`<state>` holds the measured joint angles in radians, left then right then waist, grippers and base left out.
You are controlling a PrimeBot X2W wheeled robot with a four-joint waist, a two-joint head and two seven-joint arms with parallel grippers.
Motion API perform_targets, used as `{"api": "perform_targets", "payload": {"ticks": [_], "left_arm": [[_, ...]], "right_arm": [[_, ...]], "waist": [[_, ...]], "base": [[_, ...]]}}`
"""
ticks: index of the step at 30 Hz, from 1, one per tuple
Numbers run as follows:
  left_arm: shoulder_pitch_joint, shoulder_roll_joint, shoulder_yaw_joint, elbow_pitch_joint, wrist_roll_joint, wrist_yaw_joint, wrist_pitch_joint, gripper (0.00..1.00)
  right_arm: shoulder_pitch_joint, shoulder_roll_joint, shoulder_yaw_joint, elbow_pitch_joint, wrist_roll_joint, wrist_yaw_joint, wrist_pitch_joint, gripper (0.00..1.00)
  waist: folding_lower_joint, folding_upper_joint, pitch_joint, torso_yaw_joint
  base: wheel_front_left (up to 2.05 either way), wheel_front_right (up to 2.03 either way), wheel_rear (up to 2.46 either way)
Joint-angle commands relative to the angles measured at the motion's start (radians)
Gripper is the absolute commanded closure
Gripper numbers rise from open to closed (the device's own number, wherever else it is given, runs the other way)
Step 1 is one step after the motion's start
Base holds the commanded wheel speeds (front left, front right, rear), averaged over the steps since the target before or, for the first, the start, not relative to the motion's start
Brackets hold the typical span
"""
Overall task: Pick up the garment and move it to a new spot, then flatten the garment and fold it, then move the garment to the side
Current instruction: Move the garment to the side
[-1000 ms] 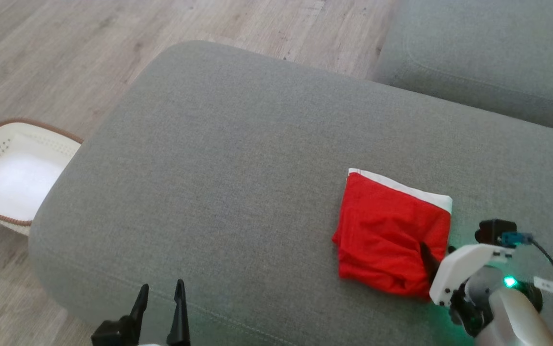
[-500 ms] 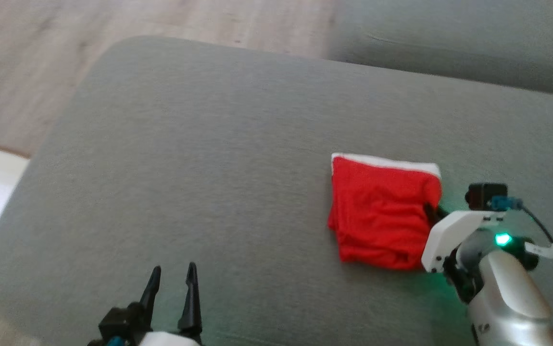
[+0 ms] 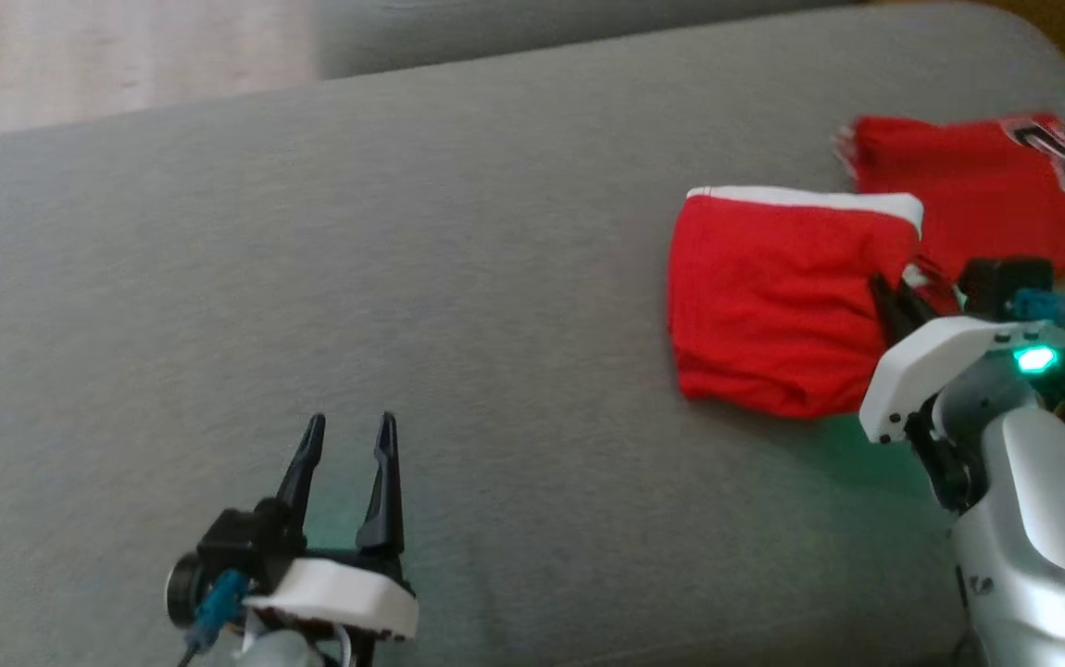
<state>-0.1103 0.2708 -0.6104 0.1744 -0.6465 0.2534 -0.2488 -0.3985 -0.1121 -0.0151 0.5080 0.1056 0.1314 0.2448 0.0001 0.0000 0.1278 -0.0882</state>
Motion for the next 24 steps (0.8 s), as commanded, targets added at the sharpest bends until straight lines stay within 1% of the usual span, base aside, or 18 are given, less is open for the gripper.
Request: {"api": "perform_targets", "payload": {"ticks": [1, 4, 6, 9, 13, 17, 21, 24], "left_arm": [[-0.054, 0.005, 0.032, -0.031, 0.013, -0.004, -0.004, 0.00], [-0.075, 0.011, 0.025, -0.032, 0.021, -0.006, 0.007, 0.00], [-0.082, 0.015, 0.024, -0.034, 0.023, -0.006, 0.011, 0.00], [-0.086, 0.021, 0.020, -0.036, 0.026, -0.004, 0.019, 0.00], [-0.087, 0.030, 0.022, -0.041, 0.028, 0.004, 0.025, 0.00], [-0.085, 0.037, 0.025, -0.050, 0.028, 0.011, 0.029, 0.00], [-0.081, 0.043, 0.025, -0.060, 0.028, 0.018, 0.032, 0.00], [-0.082, 0.045, 0.025, -0.068, 0.030, 0.022, 0.034, 0.00]], "right_arm": [[-0.020, -0.009, 0.024, -0.063, 0.009, -0.001, 0.005, 1.00], [-0.014, -0.009, 0.027, -0.114, 0.019, -0.001, 0.019, 1.00], [-0.016, -0.007, 0.025, -0.127, 0.020, -0.001, 0.022, 1.00], [-0.028, -0.008, 0.022, -0.133, 0.012, -0.001, 0.023, 1.00], [-0.066, -0.025, 0.017, -0.118, 0.000, -0.001, 0.023, 1.00], [-0.125, -0.083, 0.018, -0.084, -0.017, -0.001, 0.033, 1.00], [-0.193, -0.167, 0.029, -0.038, -0.032, -0.001, 0.055, 1.00], [-0.243, -0.241, 0.039, 0.005, -0.039, -0.001, 0.073, 1.00]], "waist": [[-0.0001, 0.0000, 0.065, -0.135], [-0.0001, 0.0000, 0.085, -0.175], [-0.0001, 0.0000, 0.092, -0.179], [-0.0001, 0.0000, 0.098, -0.173], [-0.0001, 0.0000, 0.101, -0.144], [-0.0001, 0.0000, 0.105, -0.101], [-0.0001, 0.0000, 0.115, -0.056], [-0.0001, 0.0000, 0.131, -0.024]], "base": [[0.00, 0.00, 0.00], [0.00, 0.00, 0.00], [0.00, 0.00, 0.00], [0.00, 0.00, 0.00], [0.00, 0.00, 0.00], [0.00, 0.00, 0.00], [0.00, 0.00, 0.00], [0.00, 0.00, 0.00]]}}
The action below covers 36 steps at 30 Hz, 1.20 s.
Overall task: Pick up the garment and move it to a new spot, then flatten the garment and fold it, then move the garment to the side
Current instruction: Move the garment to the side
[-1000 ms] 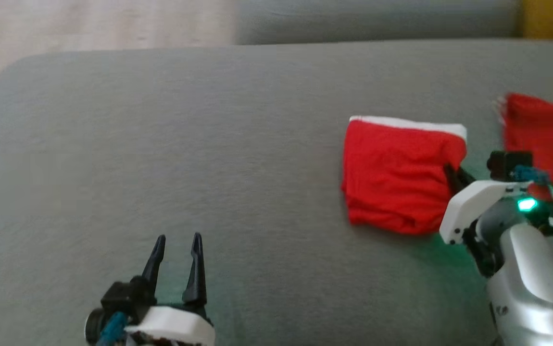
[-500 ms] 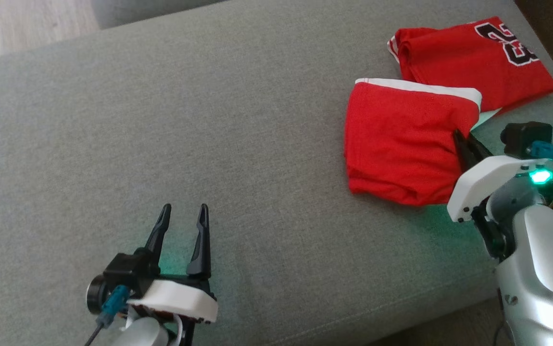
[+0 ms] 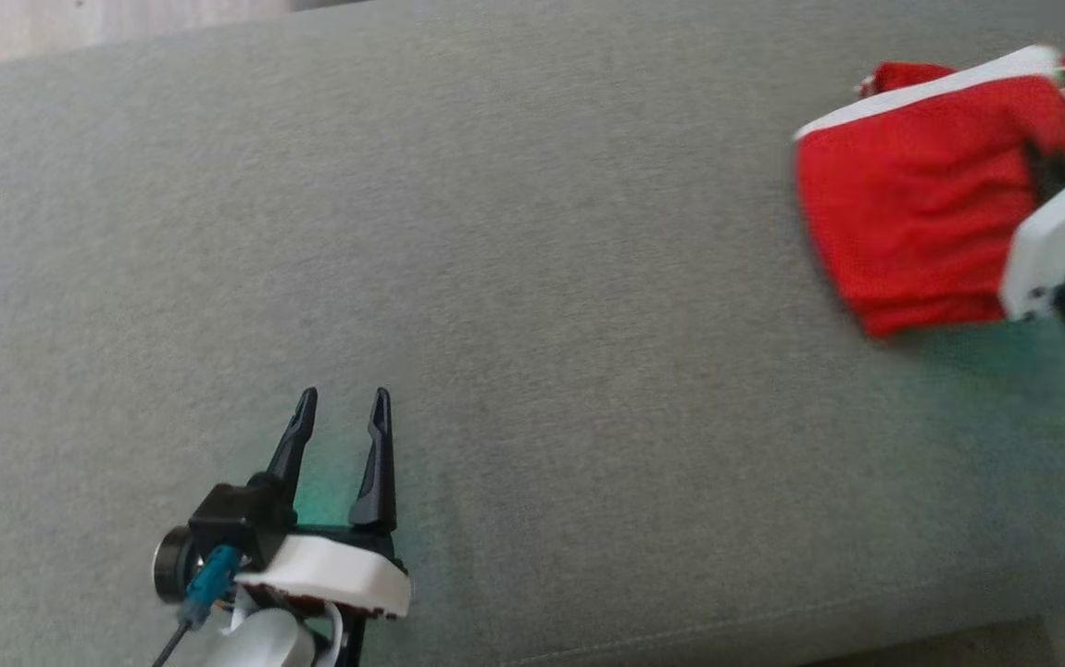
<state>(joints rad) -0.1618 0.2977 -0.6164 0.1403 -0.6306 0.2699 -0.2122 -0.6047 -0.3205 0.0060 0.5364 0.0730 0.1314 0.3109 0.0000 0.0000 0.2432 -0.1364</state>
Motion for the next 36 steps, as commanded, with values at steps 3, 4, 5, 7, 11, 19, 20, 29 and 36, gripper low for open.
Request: {"api": "perform_targets", "payload": {"ticks": [3, 4, 5, 7, 11, 19, 20, 29, 36], "left_arm": [[-0.035, 0.021, 0.032, -0.039, 0.015, 0.007, -0.002, 0.00], [-0.037, 0.021, 0.031, -0.040, 0.015, 0.006, -0.002, 0.00], [-0.039, 0.021, 0.030, -0.042, 0.016, 0.007, -0.002, 0.00], [-0.043, 0.020, 0.028, -0.044, 0.018, 0.007, -0.002, 0.00], [-0.047, 0.019, 0.025, -0.046, 0.020, 0.007, -0.001, 0.00], [-0.048, 0.023, 0.020, -0.044, 0.021, 0.010, -0.001, 0.00], [-0.049, 0.022, 0.019, -0.043, 0.021, 0.011, 0.000, 0.00], [-0.047, 0.029, 0.012, -0.038, 0.019, 0.013, 0.008, 0.00], [-0.036, 0.040, 0.030, -0.034, 0.006, 0.022, 0.004, 0.00]], "right_arm": [[-0.082, -0.101, 0.018, 0.017, -0.016, -0.001, 0.018, 1.00], [-0.097, -0.121, 0.011, 0.034, -0.015, -0.001, 0.021, 1.00], [-0.111, -0.141, 0.008, 0.053, -0.012, -0.001, 0.021, 1.00], [-0.134, -0.174, -0.002, 0.084, -0.015, -0.001, 0.023, 1.00], [-0.156, -0.219, -0.027, 0.120, -0.021, -0.001, 0.024, 1.00], [-0.176, -0.263, -0.078, 0.217, -0.069, -0.001, -0.020, 0.00], [-0.177, -0.260, -0.090, 0.222, -0.086, -0.001, -0.046, 0.00], [-0.187, -0.145, -0.147, 0.258, -0.150, -0.001, -0.165, 0.00], [-0.177, -0.051, -0.088, 0.224, -0.115, -0.001, -0.212, 0.00]], "waist": [[0.0000, 0.0000, 0.036, 0.051], [0.0000, 0.0000, 0.043, 0.059], [0.0000, 0.0000, 0.050, 0.066], [0.0000, 0.0000, 0.061, 0.079], [0.0000, 0.0000, 0.073, 0.096], [0.0000, 0.0000, 0.089, 0.103], [0.0000, 0.0000, 0.089, 0.102], [0.0000, 0.0000, 0.055, 0.077], [0.0000, 0.0000, -0.023, 0.059]], "base": [[0.00, 0.00, 0.00], [0.00, 0.00, 0.00], [0.00, 0.00, 0.00], [0.00, 0.00, 0.00], [0.00, 0.00, 0.00], [0.00, 0.00, 0.00], [0.00, 0.00, 0.00], [0.00, 0.00, 0.00], [0.00, 0.00, 0.00]]}}
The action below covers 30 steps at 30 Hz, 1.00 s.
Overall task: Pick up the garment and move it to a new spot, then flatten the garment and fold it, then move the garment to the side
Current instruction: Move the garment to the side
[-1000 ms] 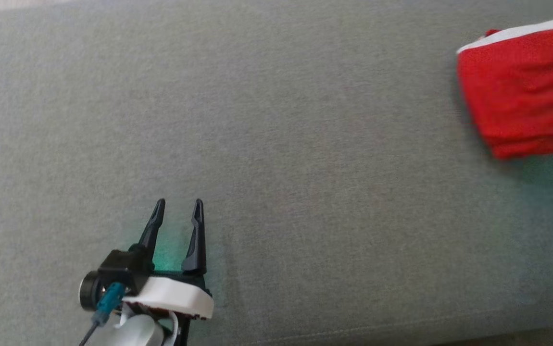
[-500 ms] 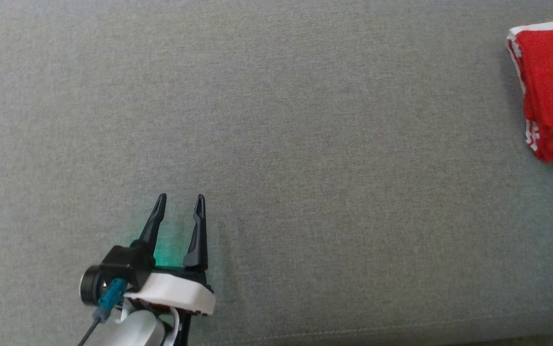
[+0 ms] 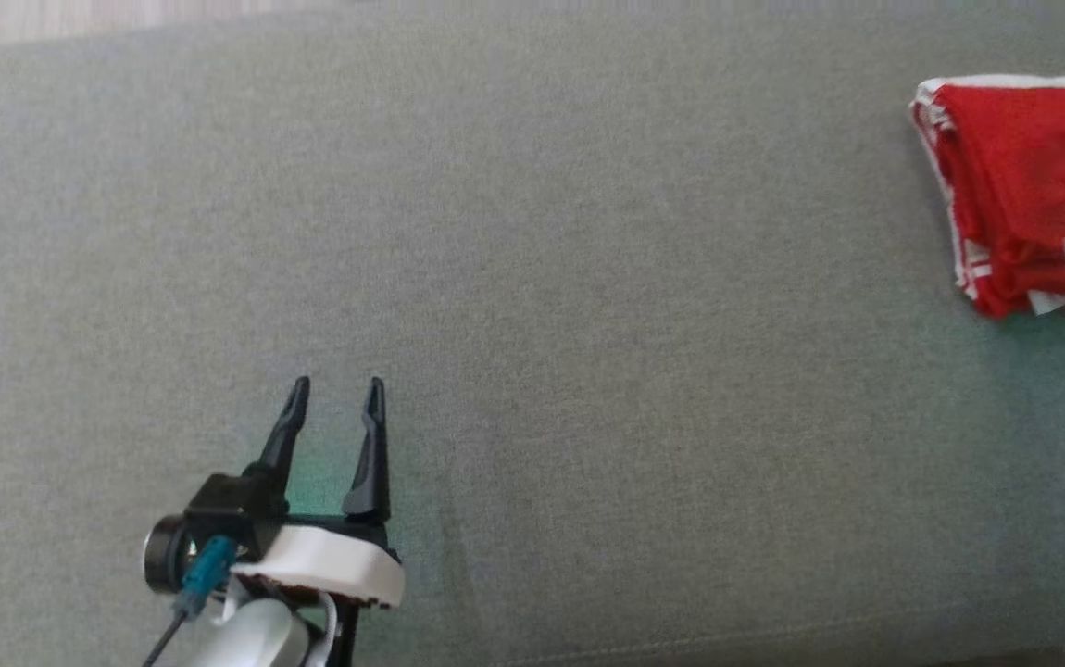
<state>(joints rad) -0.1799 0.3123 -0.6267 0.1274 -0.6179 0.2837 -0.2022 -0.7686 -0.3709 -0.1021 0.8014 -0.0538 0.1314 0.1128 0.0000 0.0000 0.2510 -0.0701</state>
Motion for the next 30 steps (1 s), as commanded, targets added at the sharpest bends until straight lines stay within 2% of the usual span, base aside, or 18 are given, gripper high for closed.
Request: {"api": "perform_targets", "payload": {"ticks": [1, 10, 18, 24, 30], "left_arm": [[-0.015, 0.027, 0.045, -0.021, -0.009, 0.009, -0.008, 0.00], [0.045, 0.033, 0.114, 0.016, -0.061, 0.018, -0.036, 0.00], [0.141, 0.035, 0.174, 0.039, -0.091, 0.026, -0.053, 0.00], [0.191, 0.032, 0.184, 0.047, -0.087, 0.027, -0.056, 0.00], [0.224, 0.028, 0.176, 0.051, -0.080, 0.013, -0.058, 0.00]], "right_arm": [[-0.009, 0.014, 0.032, -0.047, 0.022, -0.001, -0.021, 0.00], [0.112, 0.136, 0.110, -0.141, 0.091, -0.001, -0.085, 0.00], [0.348, 0.254, 0.084, -0.308, 0.108, -0.001, -0.129, 0.00], [0.509, 0.311, 0.056, -0.431, 0.103, -0.001, -0.137, 0.00], [0.678, 0.320, 0.103, -0.548, 0.187, -0.001, -0.156, 0.00]], "waist": [[0.0000, 0.0000, -0.046, -0.009], [0.0000, 0.0000, -0.207, 0.011], [0.0000, 0.0000, -0.305, 0.054], [0.0000, 0.0000, -0.335, 0.074], [0.0000, 0.0000, -0.358, 0.086]], "base": [[0.00, 0.00, 0.00], [0.00, 0.00, 0.00], [0.00, 0.00, 0.00], [0.00, 0.00, 0.00], [0.00, 0.00, 0.00]]}}
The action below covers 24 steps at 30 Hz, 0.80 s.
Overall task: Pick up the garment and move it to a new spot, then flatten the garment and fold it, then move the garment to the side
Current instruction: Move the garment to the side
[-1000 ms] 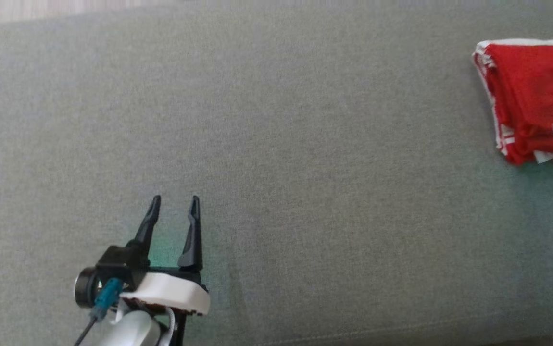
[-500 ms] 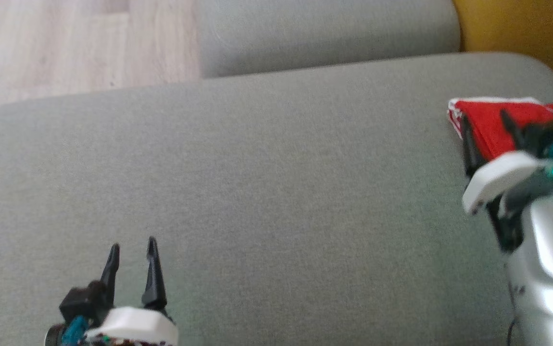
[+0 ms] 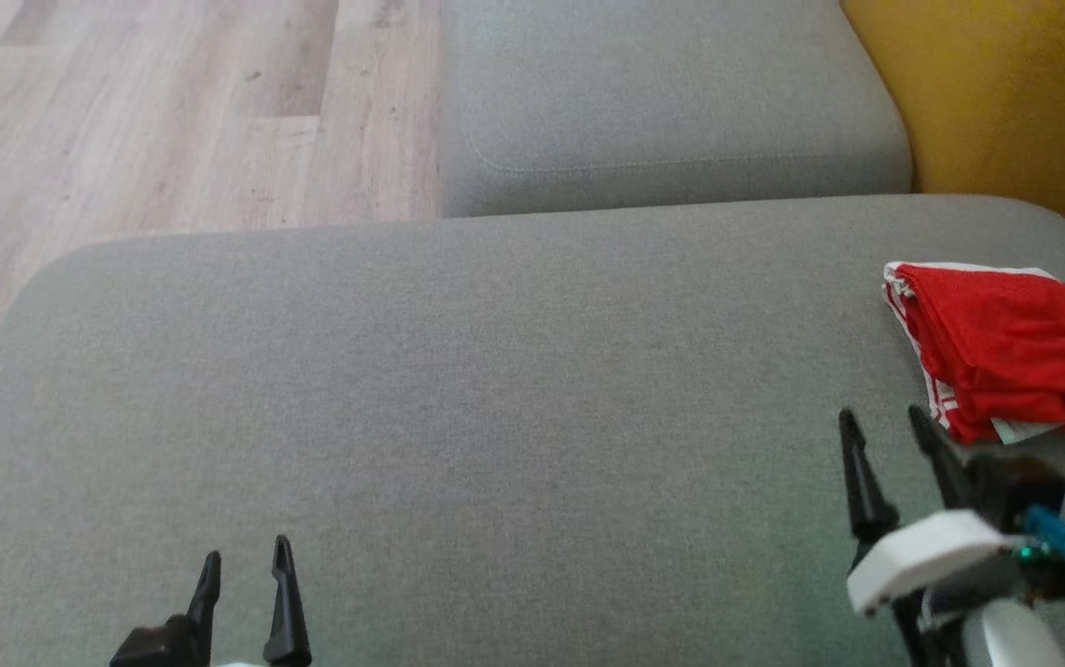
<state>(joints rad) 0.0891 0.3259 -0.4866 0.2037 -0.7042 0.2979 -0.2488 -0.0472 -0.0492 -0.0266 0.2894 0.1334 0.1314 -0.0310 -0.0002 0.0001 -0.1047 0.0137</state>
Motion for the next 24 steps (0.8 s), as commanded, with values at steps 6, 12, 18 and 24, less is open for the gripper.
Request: {"api": "perform_targets", "payload": {"ticks": [6, 12, 18, 24], "left_arm": [[-0.030, 0.007, 0.028, -0.032, 0.005, -0.019, -0.012, 0.00], [-0.031, 0.000, 0.016, -0.030, 0.007, -0.035, -0.012, 0.00], [-0.041, 0.000, 0.006, -0.020, 0.008, -0.043, -0.009, 0.00], [-0.048, 0.003, -0.002, -0.010, 0.014, -0.042, -0.006, 0.00]], "right_arm": [[0.069, -0.001, 0.041, -0.121, 0.004, -0.001, -0.040, 0.00], [0.133, -0.001, 0.041, -0.154, 0.012, -0.001, -0.059, 0.00], [0.146, -0.001, 0.054, -0.129, 0.018, -0.001, -0.064, 0.00], [0.141, -0.001, 0.062, -0.104, 0.019, -0.001, -0.070, 0.00]], "waist": [[0.0002, -0.0001, -0.018, 0.011], [0.0002, -0.0001, -0.028, 0.014], [0.0002, -0.0001, -0.028, 0.017], [0.0002, -0.0001, -0.026, 0.024]], "base": [[0.00, 0.00, 0.00], [0.00, 0.00, 0.00], [0.00, 0.00, 0.00], [0.00, 0.00, 0.00]]}}
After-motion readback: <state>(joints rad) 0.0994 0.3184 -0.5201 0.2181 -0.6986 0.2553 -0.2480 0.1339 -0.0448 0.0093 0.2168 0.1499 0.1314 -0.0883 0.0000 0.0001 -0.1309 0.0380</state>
